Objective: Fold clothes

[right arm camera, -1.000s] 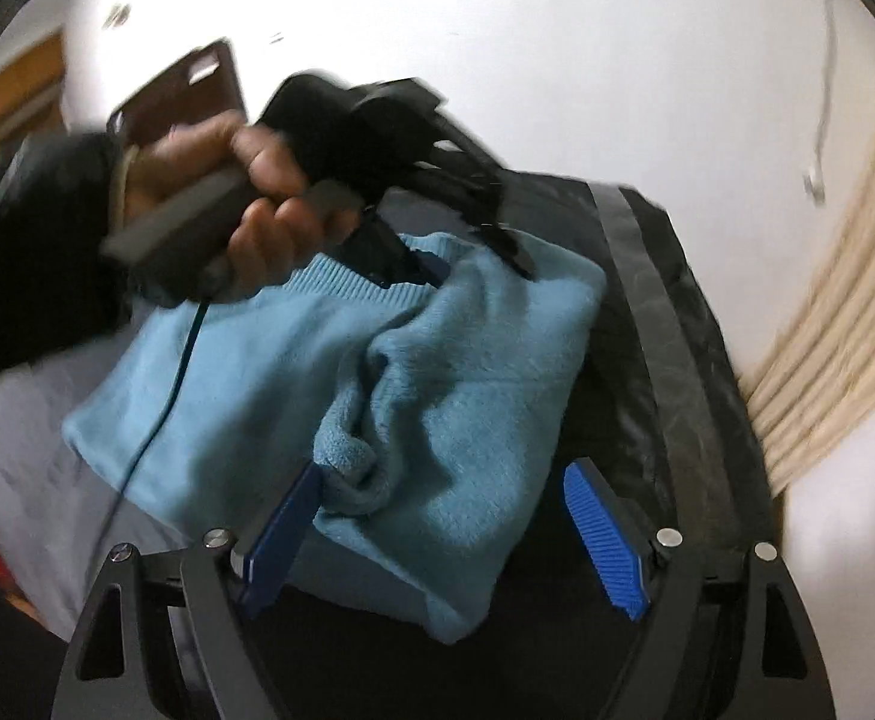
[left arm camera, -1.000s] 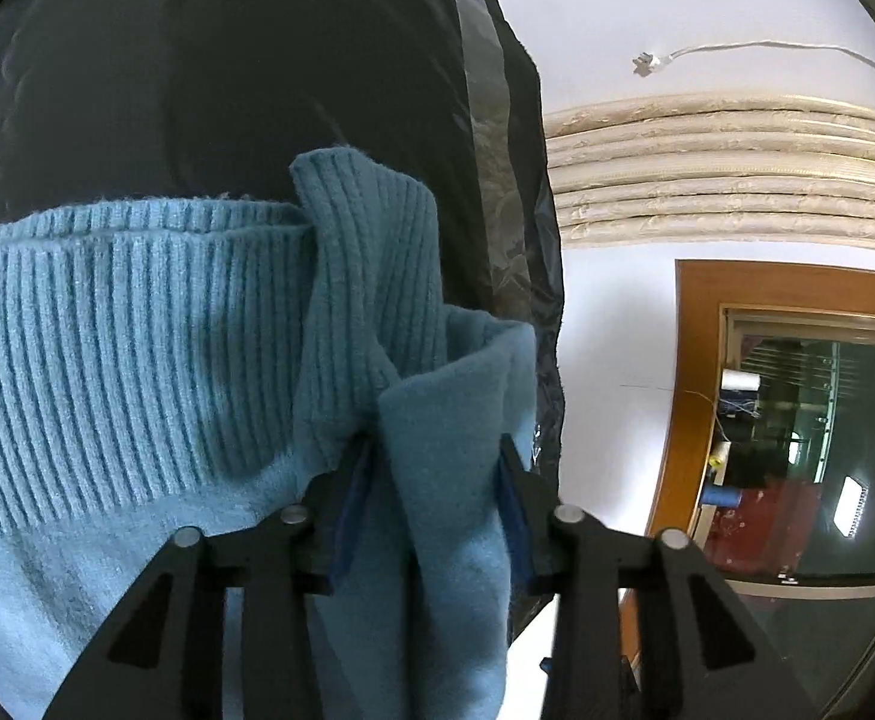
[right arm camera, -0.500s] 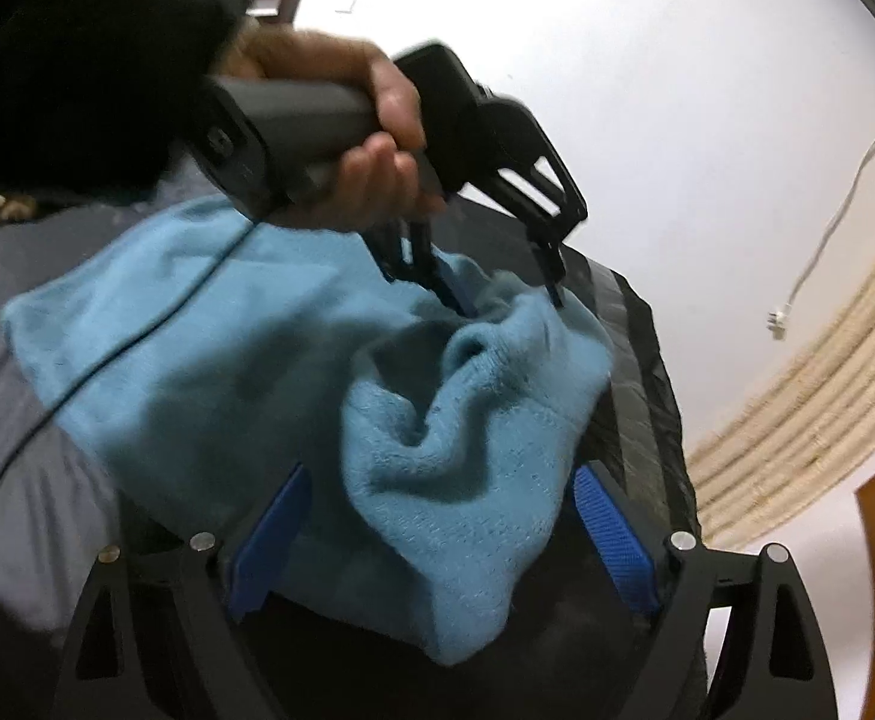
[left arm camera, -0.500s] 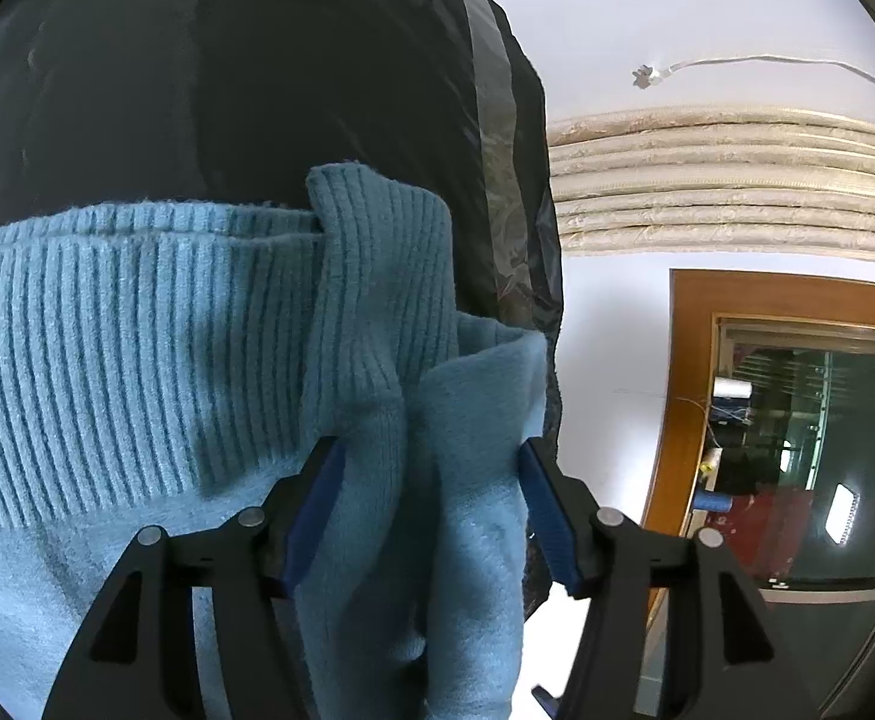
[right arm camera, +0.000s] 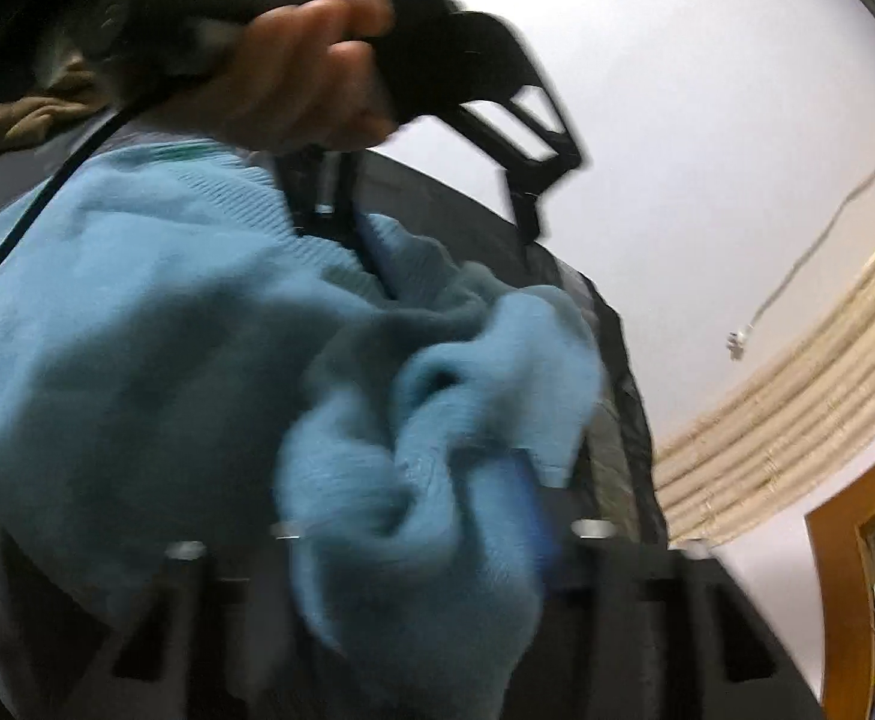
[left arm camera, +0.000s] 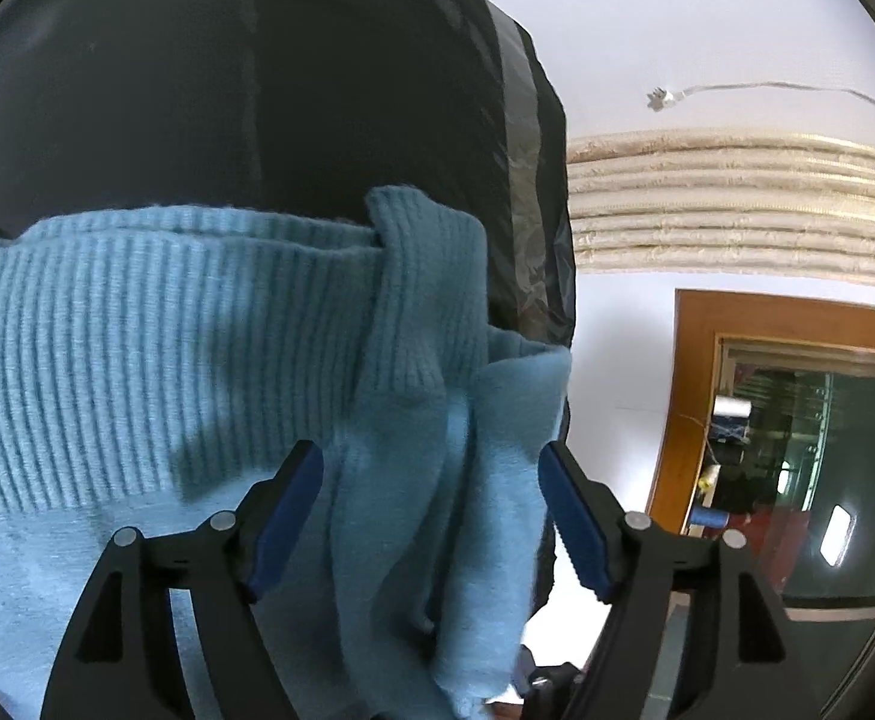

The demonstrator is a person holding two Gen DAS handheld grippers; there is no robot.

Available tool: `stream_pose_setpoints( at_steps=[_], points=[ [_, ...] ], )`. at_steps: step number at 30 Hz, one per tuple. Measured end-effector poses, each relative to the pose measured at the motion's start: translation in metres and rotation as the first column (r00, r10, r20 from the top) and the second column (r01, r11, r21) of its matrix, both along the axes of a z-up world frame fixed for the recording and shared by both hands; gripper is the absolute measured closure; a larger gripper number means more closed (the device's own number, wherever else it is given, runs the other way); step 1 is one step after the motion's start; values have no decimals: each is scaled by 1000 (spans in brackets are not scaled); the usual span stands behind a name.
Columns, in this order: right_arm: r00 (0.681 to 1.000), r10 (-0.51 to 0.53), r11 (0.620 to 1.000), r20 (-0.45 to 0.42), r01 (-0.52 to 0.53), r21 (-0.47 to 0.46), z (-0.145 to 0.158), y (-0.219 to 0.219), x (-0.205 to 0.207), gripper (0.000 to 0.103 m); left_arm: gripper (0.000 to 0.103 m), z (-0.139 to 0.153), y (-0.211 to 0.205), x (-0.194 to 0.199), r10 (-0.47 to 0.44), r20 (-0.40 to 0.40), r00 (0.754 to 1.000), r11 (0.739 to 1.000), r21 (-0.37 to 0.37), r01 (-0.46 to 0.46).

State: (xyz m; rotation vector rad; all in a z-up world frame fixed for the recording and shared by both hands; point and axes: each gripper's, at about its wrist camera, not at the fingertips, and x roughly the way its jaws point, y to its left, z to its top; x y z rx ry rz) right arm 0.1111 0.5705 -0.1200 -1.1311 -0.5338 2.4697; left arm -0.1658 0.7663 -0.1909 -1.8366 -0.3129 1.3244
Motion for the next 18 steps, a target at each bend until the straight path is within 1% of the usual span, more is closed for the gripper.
stream_pose_setpoints(
  at_steps=[1,2,3,7,10,12,15,16,18],
  points=[
    [1000,-5,1000,-10,5,-11,5,2,3,73,24,-3,-1,0,1,18,1000,1000,5,-1],
    [1000,-10,1000,-18,9,-19,10,4,5,79,23,-5,-1,0,0,36,999,1000,12,0],
    [999,-20,999,-33,19,-35,16,7,9,81,23,-7,-1,2,-1,50,999,1000,18,0],
    [995,-68,991,-74,59,-122,41,22,24,83,21,-7,2,7,1,90,996,998,56,-6],
    [994,-79,982,-75,64,-179,49,34,30,83,20,-5,12,13,-12,129,992,995,101,-1],
    [996,-64,982,-67,51,-183,50,35,31,83,19,-3,19,19,-31,144,989,991,132,12],
    [998,-38,984,-59,27,-176,42,32,25,83,19,5,30,27,-62,147,987,984,175,36],
    [998,-33,984,-60,22,-175,40,30,22,83,18,7,34,29,-72,138,988,983,178,47],
    [998,-17,986,-62,7,-167,42,25,24,83,15,9,43,31,-93,108,990,986,148,76]
  ],
)
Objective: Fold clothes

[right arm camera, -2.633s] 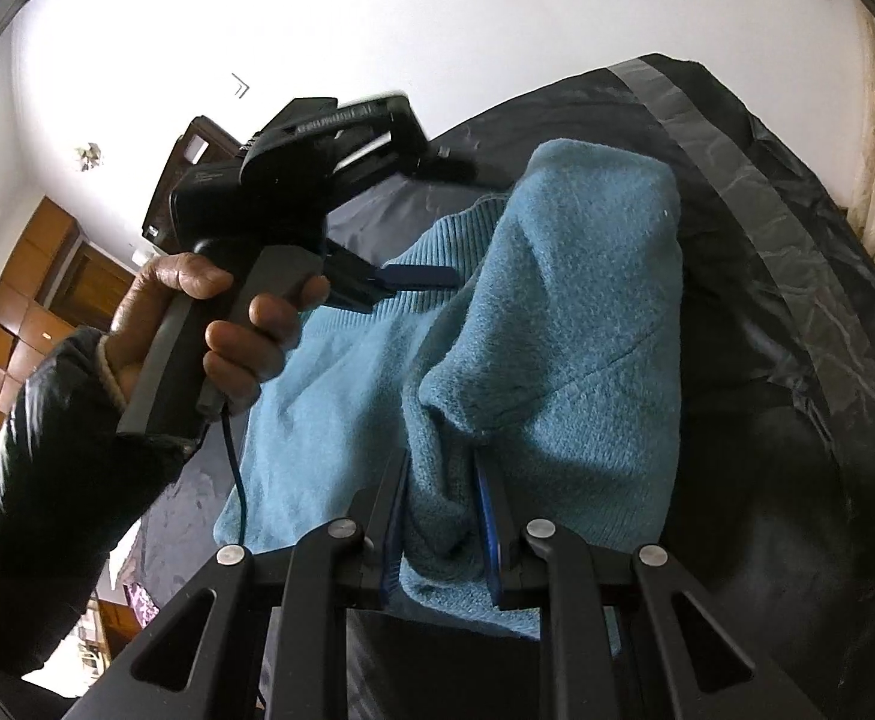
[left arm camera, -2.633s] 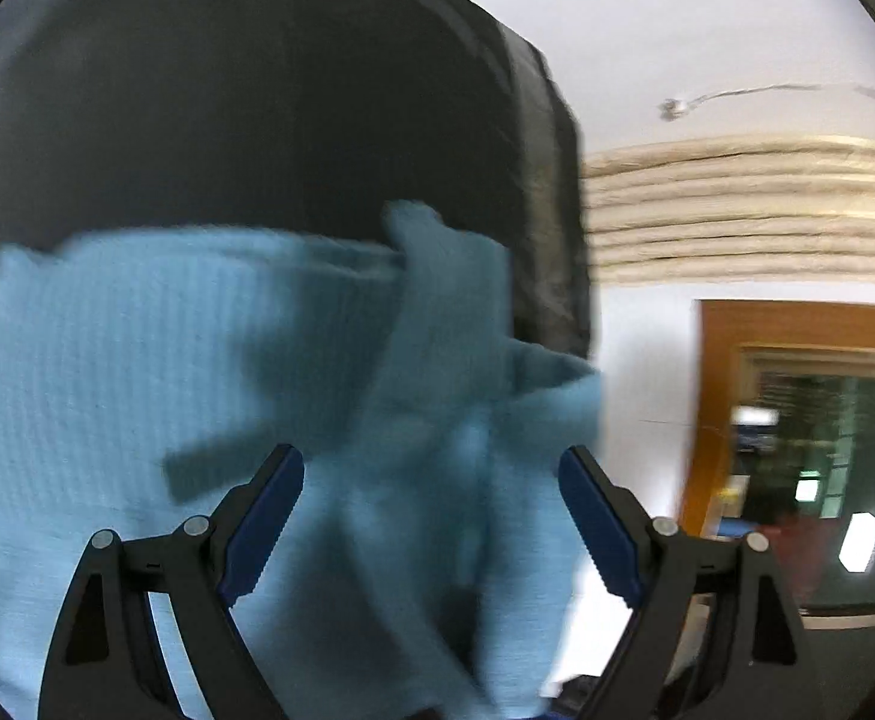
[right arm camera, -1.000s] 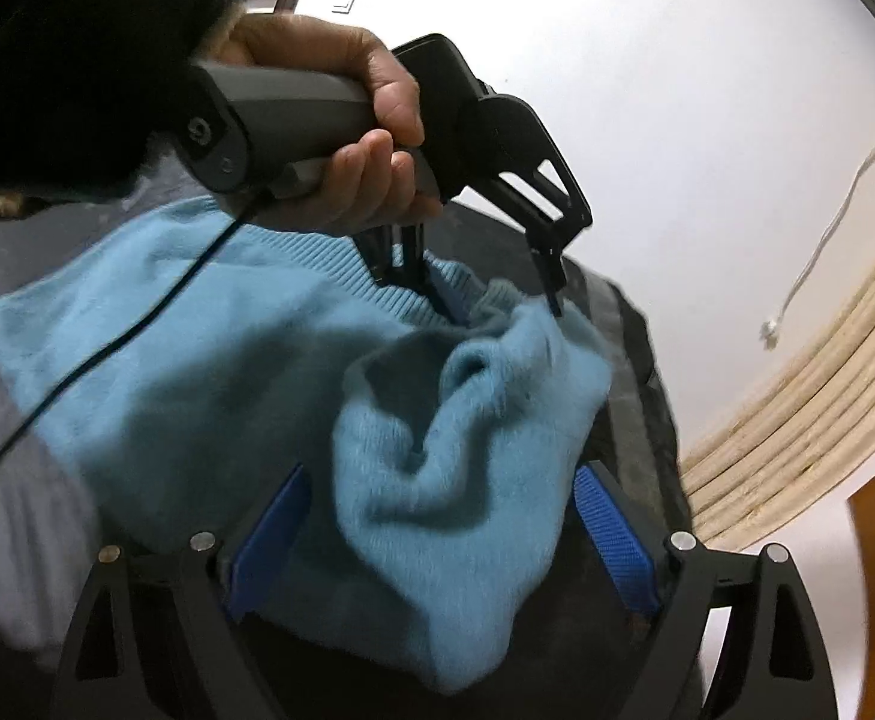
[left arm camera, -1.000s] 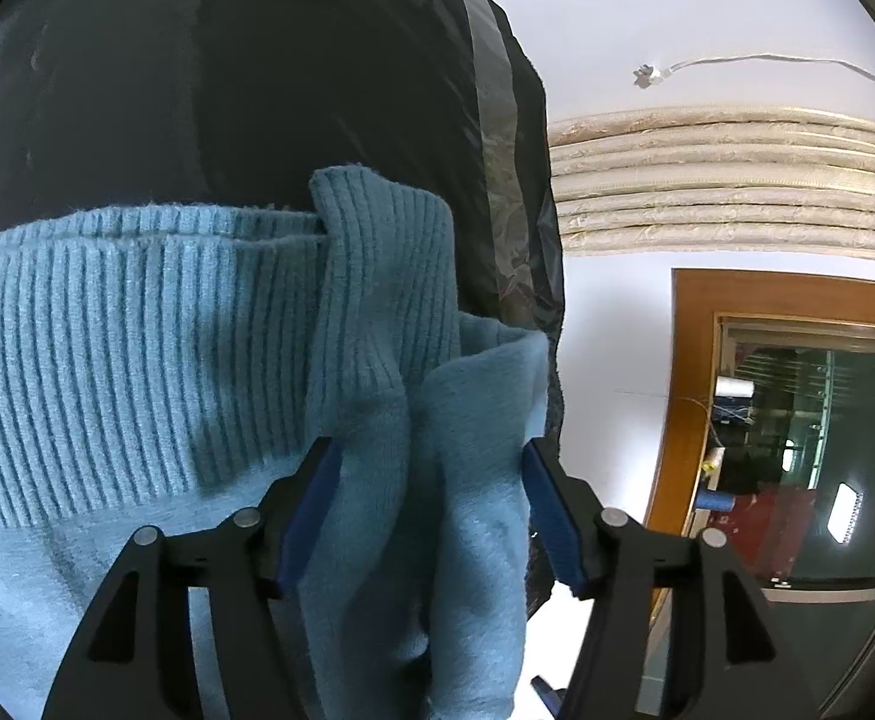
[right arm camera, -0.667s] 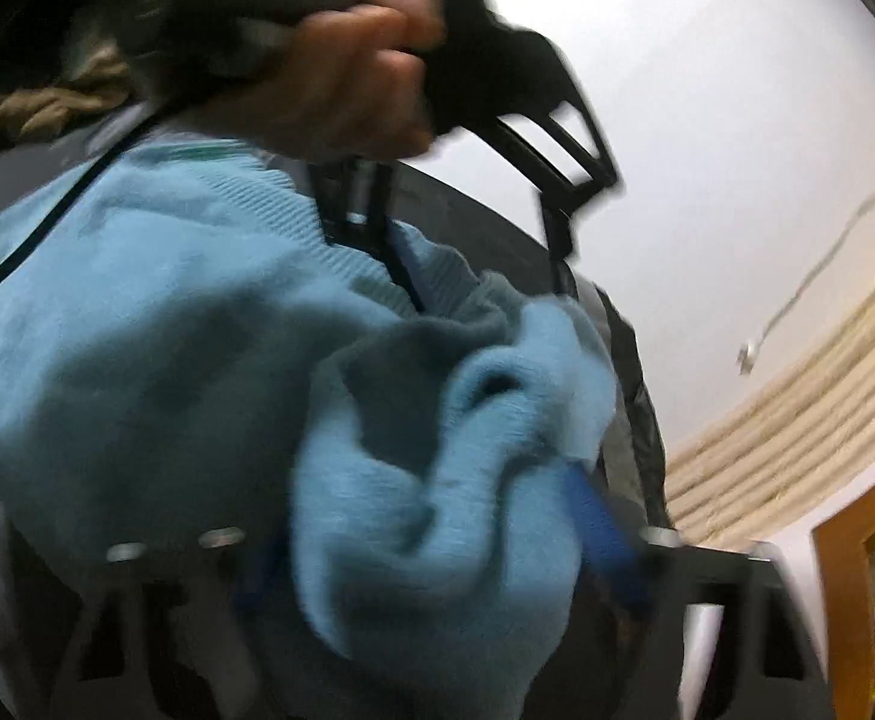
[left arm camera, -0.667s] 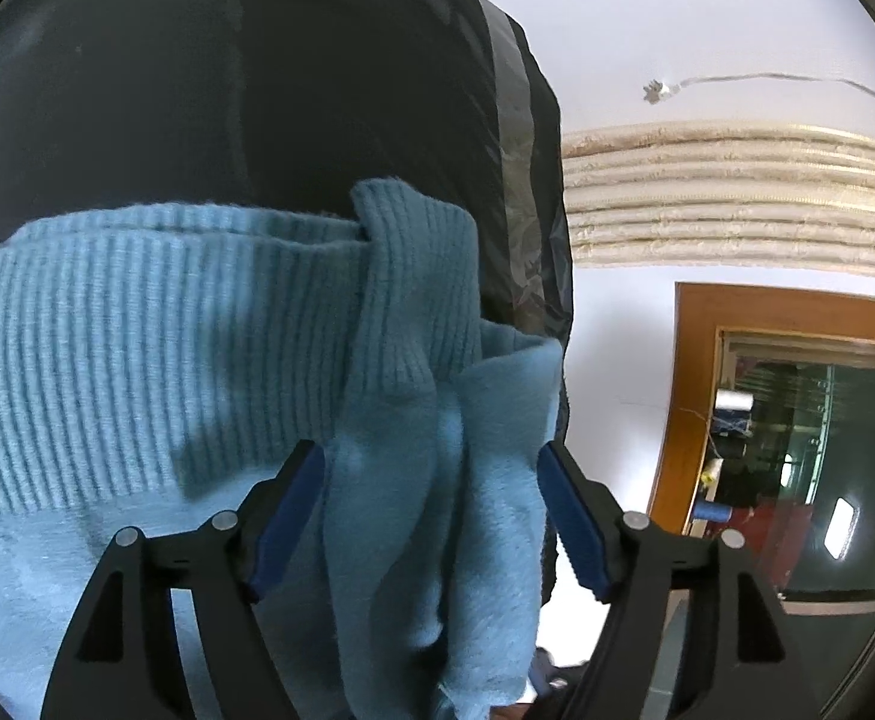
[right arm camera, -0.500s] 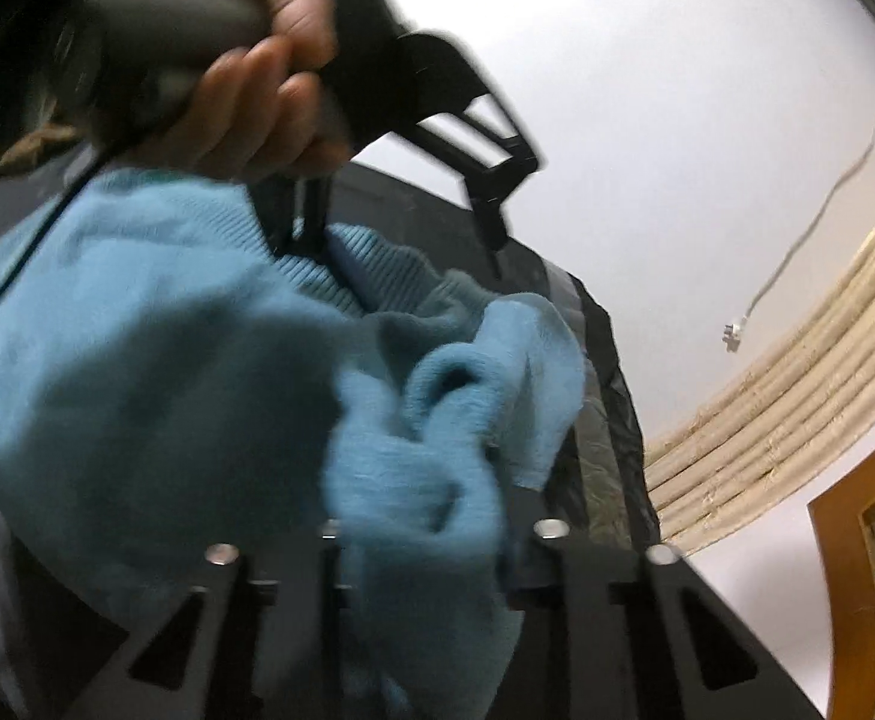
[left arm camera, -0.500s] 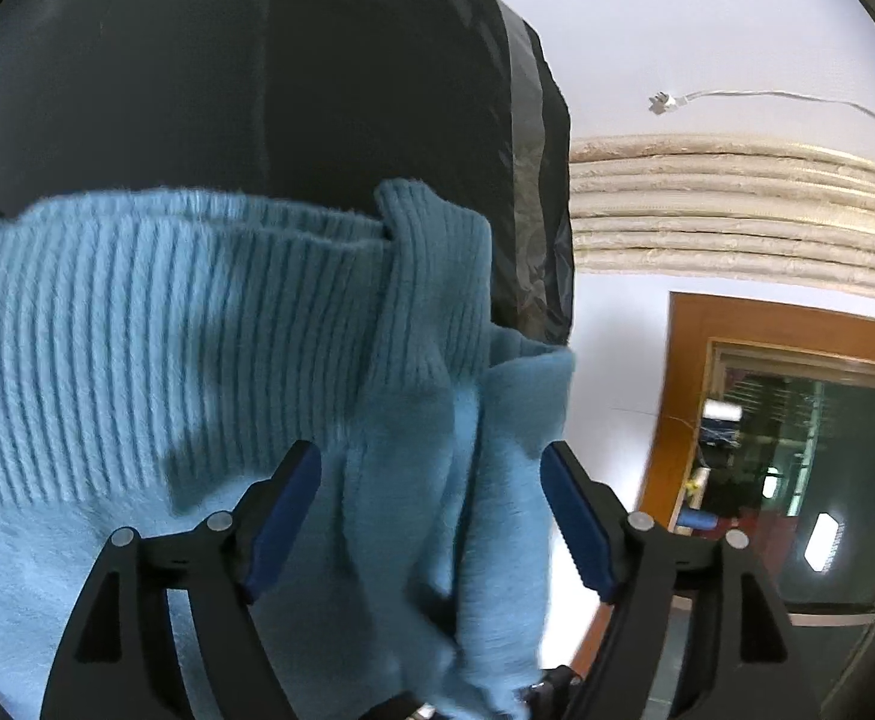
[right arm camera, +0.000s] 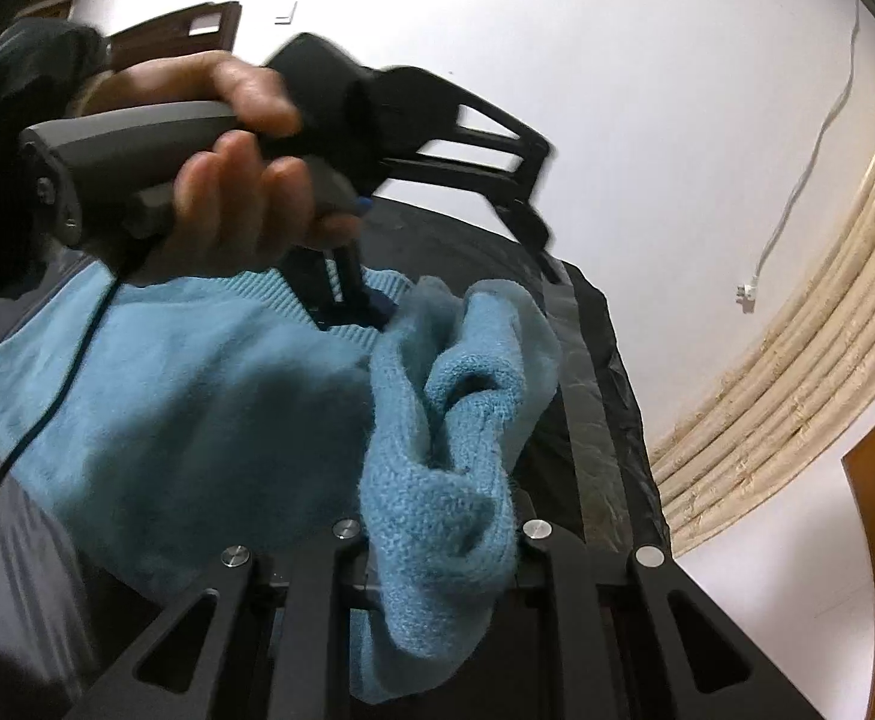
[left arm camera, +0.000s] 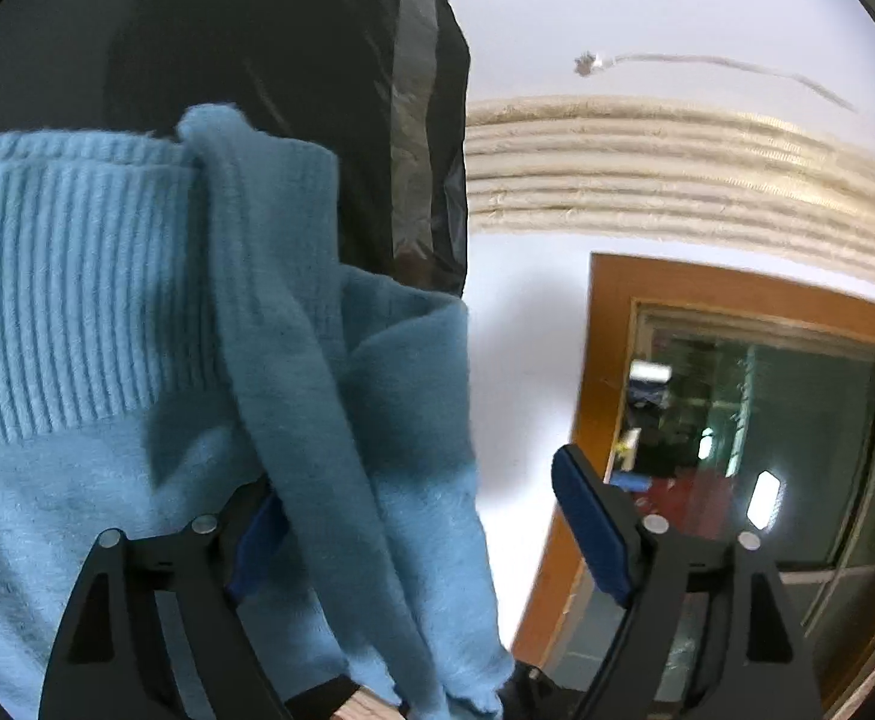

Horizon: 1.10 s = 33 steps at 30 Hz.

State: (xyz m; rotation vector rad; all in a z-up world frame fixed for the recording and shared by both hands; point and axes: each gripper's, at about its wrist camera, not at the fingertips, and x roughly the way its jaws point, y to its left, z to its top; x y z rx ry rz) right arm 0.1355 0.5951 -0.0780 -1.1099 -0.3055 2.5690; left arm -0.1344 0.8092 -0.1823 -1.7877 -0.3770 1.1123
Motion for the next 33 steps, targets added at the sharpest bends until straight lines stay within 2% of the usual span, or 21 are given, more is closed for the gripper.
stream_pose_setpoints(
  at_steps=[5,7,8,9,12,15,23,28,33],
  points=[
    [1000,28,999,9,-28,17,0,-8,2,83,15,-4,13,9,-32,-55,998,996,-87,27],
    [999,36,999,10,-37,23,1,-11,3,83,21,-5,16,13,-44,-73,996,992,-120,35],
    [999,38,999,10,-38,24,1,-12,4,83,33,-5,17,13,-52,-82,995,989,-139,40],
    [999,37,999,9,-37,25,2,-12,4,83,52,-3,18,14,-59,-94,994,987,-153,45],
    [1000,27,999,3,-27,22,5,-12,5,83,75,9,16,13,-68,-126,990,987,-152,48],
    [1000,11,1000,-22,-11,10,17,-11,5,83,78,25,9,10,-70,-158,985,990,-128,50],
    [995,4,1000,-103,-3,5,57,-33,-4,83,79,79,-16,-13,-55,-220,974,998,-37,48],
    [990,43,999,-138,-43,5,73,-67,-16,83,79,106,-52,-41,-34,-262,964,999,-2,34],
    [981,124,992,-146,-123,13,74,-113,-32,83,79,118,-117,-68,15,-298,954,1000,13,-12]
  ],
)
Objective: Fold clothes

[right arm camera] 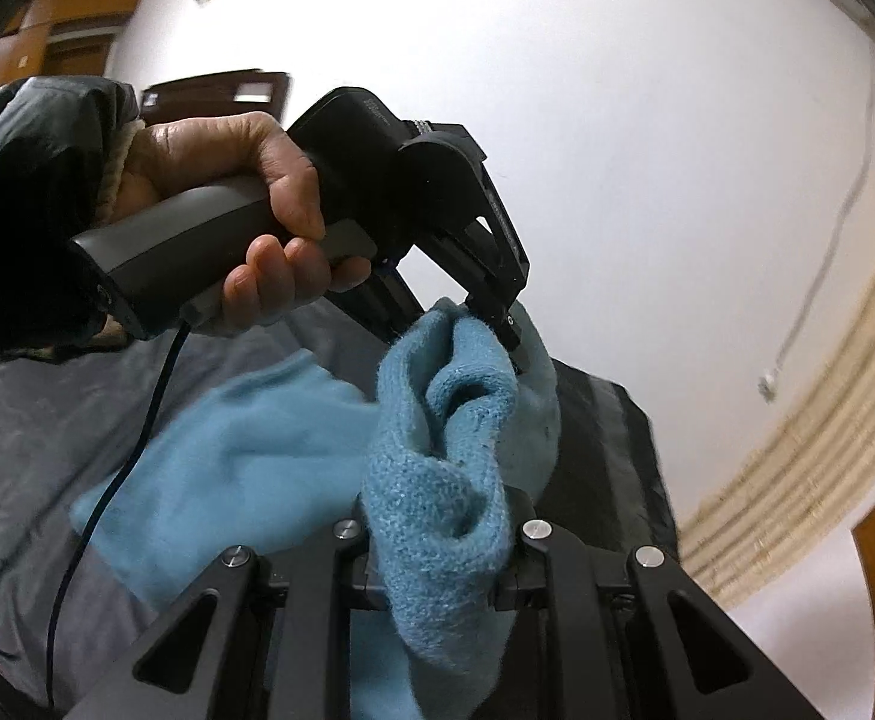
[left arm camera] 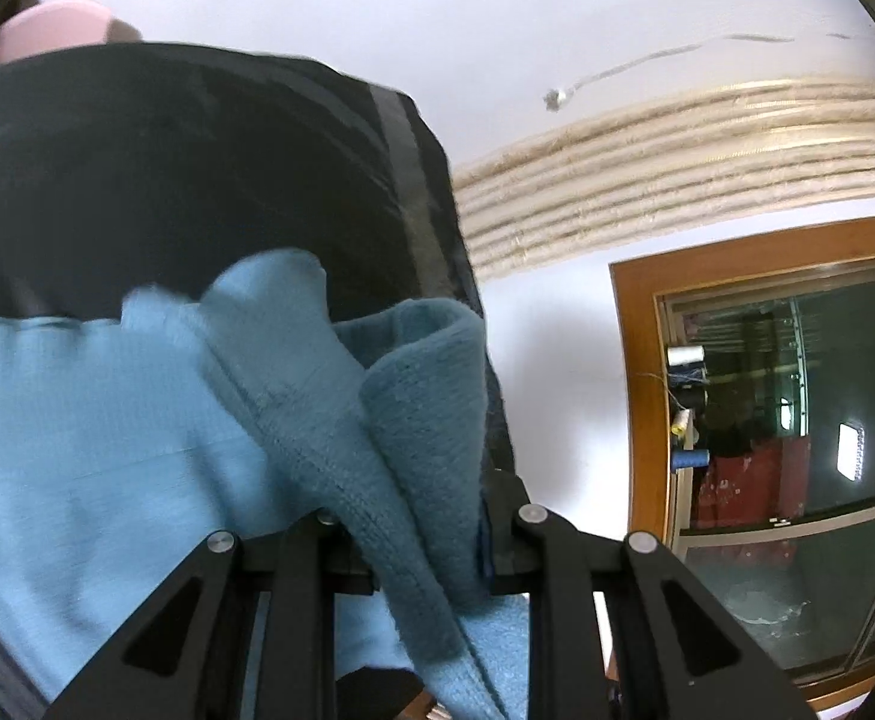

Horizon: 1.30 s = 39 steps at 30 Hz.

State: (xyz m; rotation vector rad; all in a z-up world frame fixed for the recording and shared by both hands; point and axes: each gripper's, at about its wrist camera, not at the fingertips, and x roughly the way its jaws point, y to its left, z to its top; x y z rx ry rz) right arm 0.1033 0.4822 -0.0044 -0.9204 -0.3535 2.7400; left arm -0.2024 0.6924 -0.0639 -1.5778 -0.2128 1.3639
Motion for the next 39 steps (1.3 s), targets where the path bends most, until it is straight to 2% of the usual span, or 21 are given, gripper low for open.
stream_pose_setpoints(
  at_steps=[6,10,13,21,25,28,30,35,39],
  points=[
    [994,107,994,23,-107,-9,-9,-62,-16,83,79,-7,-70,-26,39,-29,999,999,-1,-39],
    [984,164,986,69,-162,-25,-27,-93,-32,83,79,-26,-105,-37,59,-55,997,998,-27,-60],
    [975,192,981,114,-189,-40,-41,-112,-39,83,79,-48,-127,-47,68,-46,997,997,-40,-70],
    [950,223,975,218,-221,-37,-80,-135,-59,83,79,-91,-156,-60,62,-49,997,995,-69,-65],
    [931,240,971,275,-230,-69,-99,-134,-60,82,78,-109,-161,-58,53,-64,997,993,-104,-59],
    [909,271,961,316,-239,-139,-104,-127,-60,70,72,-120,-167,-58,66,-56,996,992,-108,-71],
    [896,308,943,320,-243,-226,-106,-124,-58,41,70,-124,-172,-61,81,-47,996,991,-100,-85],
    [872,374,901,314,-263,-344,-100,-119,-51,34,68,-123,-177,-61,97,-49,994,989,-106,-102],
    [876,384,890,293,-266,-371,-86,-106,-33,34,64,-112,-188,-55,124,-76,989,985,-115,-132]
  ],
)
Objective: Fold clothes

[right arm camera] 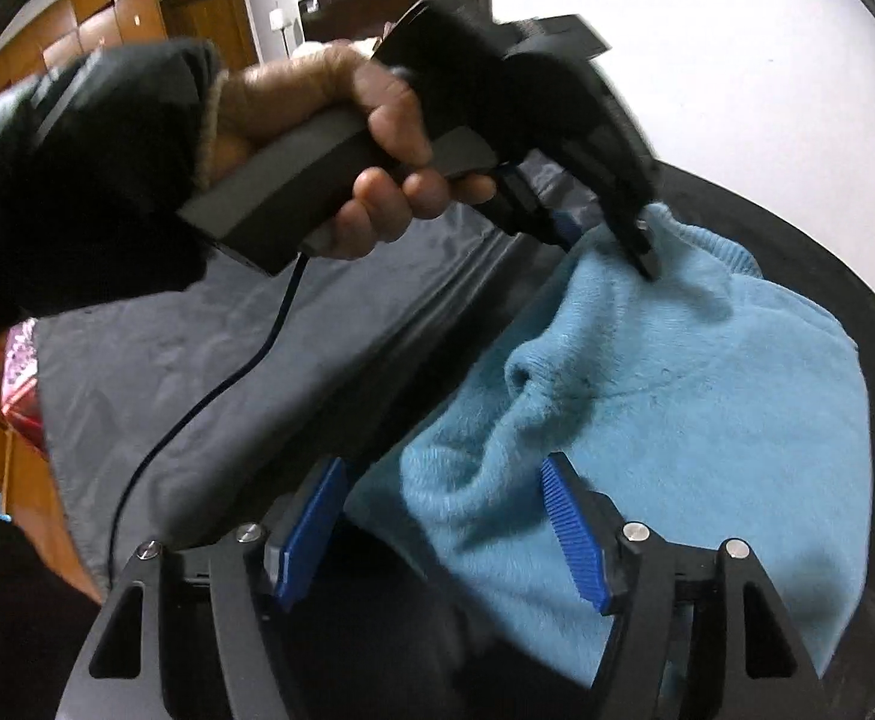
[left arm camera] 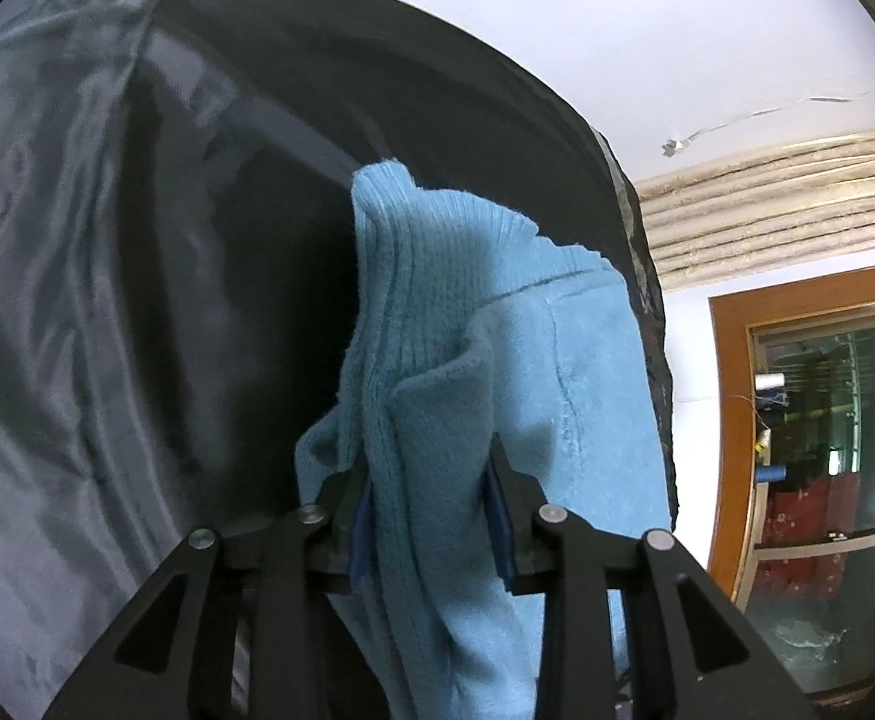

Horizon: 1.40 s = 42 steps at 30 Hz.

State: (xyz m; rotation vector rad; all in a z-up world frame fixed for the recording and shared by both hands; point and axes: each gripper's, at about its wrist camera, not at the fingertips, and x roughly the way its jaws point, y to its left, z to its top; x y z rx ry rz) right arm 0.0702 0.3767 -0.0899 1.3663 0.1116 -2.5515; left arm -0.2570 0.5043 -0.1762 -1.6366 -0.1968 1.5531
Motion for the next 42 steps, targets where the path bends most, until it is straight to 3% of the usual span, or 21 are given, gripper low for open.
stream_pose_setpoints(
  at_steps=[1,3,6,9,14,21,25,31,41,42],
  points=[
    [1000,-10,1000,-8,10,2,4,5,7,34,62,3,-5,2,10,-6,1000,1000,-2,-10],
    [999,-29,1000,-23,30,7,11,15,21,34,34,10,-17,8,36,-20,999,999,-14,-36],
    [998,-64,998,-28,65,26,19,26,33,34,30,20,-39,21,58,-35,998,998,-13,-58],
    [993,-110,993,-32,111,38,25,41,45,34,26,29,-58,44,67,16,998,997,25,-68],
    [982,-185,980,-48,188,68,30,64,60,34,26,37,-56,94,33,106,994,994,96,-43],
    [959,-283,957,0,282,73,16,88,65,34,25,29,-55,143,19,164,986,992,118,-38],
    [958,-287,955,0,286,81,12,96,70,34,25,23,-47,148,56,173,983,990,120,-77],
    [953,-304,949,-5,304,87,8,109,75,34,25,20,-54,149,120,160,980,989,64,-131],
    [944,-329,942,22,327,80,3,119,79,34,26,13,-47,152,153,164,975,986,39,-161],
    [945,-327,942,20,325,80,3,119,79,34,30,11,-45,152,158,166,973,986,32,-166]
  ],
)
